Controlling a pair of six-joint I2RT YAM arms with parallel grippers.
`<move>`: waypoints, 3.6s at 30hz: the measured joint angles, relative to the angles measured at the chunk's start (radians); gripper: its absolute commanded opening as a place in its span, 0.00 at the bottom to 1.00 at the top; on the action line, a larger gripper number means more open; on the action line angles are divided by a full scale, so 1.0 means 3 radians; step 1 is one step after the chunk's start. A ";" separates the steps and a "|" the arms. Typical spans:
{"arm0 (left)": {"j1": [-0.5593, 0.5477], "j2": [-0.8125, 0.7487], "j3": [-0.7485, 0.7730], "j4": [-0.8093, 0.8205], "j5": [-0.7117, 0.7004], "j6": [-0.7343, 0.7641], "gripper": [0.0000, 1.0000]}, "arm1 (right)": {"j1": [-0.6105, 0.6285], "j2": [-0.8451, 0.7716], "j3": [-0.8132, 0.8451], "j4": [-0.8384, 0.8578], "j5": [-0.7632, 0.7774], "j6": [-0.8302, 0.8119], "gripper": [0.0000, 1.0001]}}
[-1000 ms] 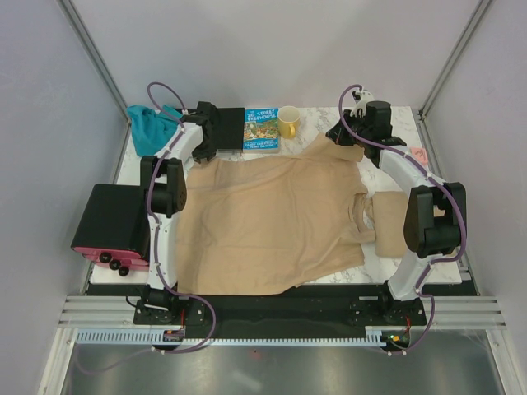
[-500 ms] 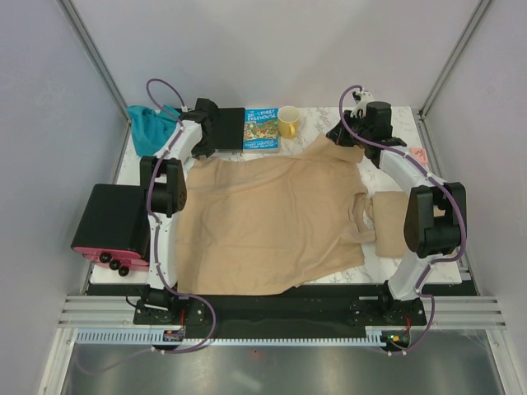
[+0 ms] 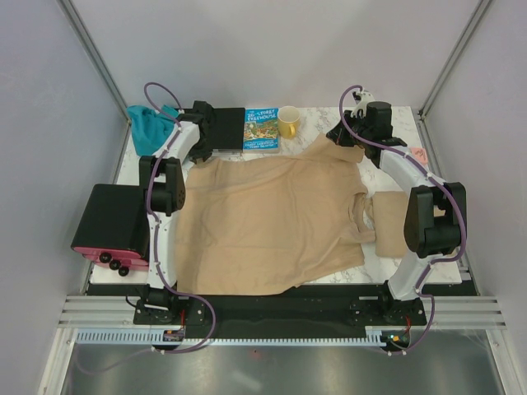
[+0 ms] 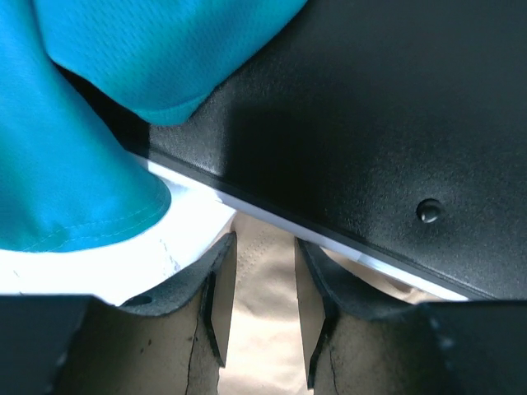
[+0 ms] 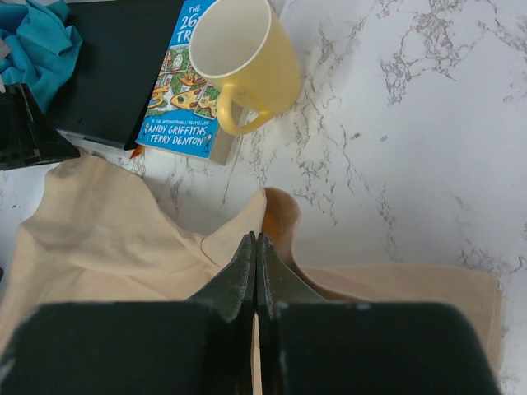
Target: Fold and stack the t-shirts
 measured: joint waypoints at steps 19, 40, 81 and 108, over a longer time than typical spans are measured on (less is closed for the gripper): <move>0.0018 0.0041 0.0032 -0.0008 0.0042 0.0028 0.02 | -0.0018 -0.0032 -0.0001 0.0006 -0.0051 0.0005 0.00; 0.0019 -0.0642 -0.0613 0.0086 0.0005 0.0028 0.02 | -0.0019 -0.0032 -0.0008 0.0045 0.0029 0.0069 0.00; -0.0018 -0.1586 -0.0877 0.0507 0.0037 0.0220 0.02 | 0.0275 0.0465 0.1292 -0.1091 0.0235 -0.0636 0.00; -0.0056 -0.2633 -0.2192 0.0693 -0.0037 0.0257 0.02 | 0.0837 -0.0170 0.0317 -0.1600 0.1235 -0.0632 0.00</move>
